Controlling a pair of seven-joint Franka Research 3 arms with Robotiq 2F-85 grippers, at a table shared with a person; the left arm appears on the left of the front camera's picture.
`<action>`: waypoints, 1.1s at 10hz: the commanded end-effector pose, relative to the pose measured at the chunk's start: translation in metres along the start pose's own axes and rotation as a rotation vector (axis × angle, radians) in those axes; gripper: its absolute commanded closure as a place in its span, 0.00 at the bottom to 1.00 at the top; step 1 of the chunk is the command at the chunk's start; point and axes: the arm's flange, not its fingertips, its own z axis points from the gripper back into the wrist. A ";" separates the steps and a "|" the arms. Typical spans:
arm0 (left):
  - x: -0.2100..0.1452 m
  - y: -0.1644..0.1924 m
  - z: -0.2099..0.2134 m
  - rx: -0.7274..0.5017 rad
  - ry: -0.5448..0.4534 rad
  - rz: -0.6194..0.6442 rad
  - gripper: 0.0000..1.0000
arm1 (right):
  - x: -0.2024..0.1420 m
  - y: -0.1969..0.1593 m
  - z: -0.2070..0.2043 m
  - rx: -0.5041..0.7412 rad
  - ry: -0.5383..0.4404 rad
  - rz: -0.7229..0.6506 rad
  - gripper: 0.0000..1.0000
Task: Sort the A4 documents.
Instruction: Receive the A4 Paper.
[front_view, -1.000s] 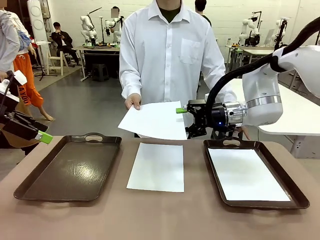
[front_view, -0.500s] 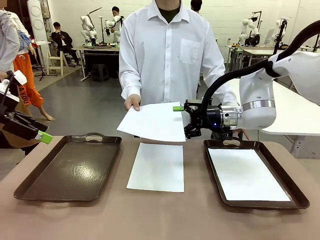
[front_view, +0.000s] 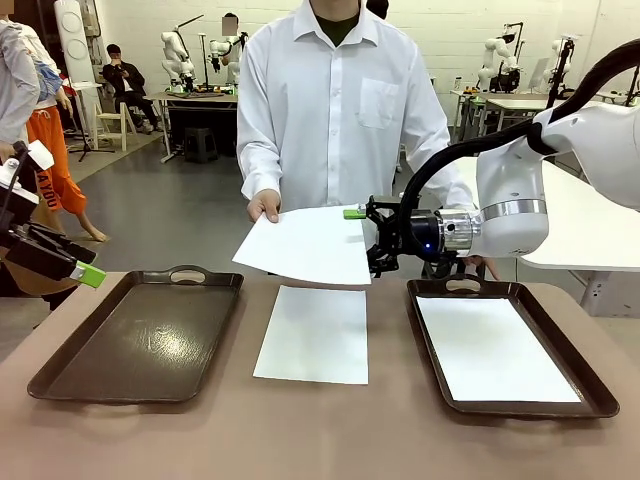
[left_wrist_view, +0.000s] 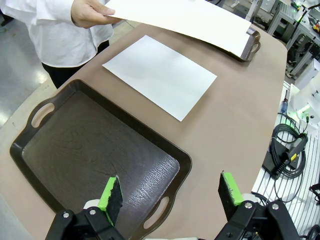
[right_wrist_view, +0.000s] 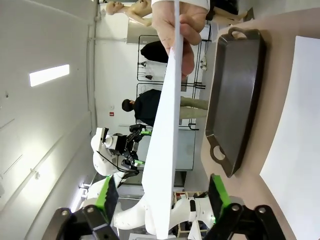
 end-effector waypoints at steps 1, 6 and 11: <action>-0.002 0.003 -0.001 -0.008 -0.018 -0.012 0.00 | 0.008 0.000 -0.004 -0.026 0.042 -0.020 0.17; -0.002 0.003 -0.001 -0.008 -0.018 -0.012 0.00 | 0.009 -0.002 -0.002 -0.051 0.030 -0.024 0.62; -0.002 0.003 -0.001 -0.008 -0.018 -0.012 0.00 | 0.008 -0.005 -0.001 -0.045 0.034 -0.029 1.00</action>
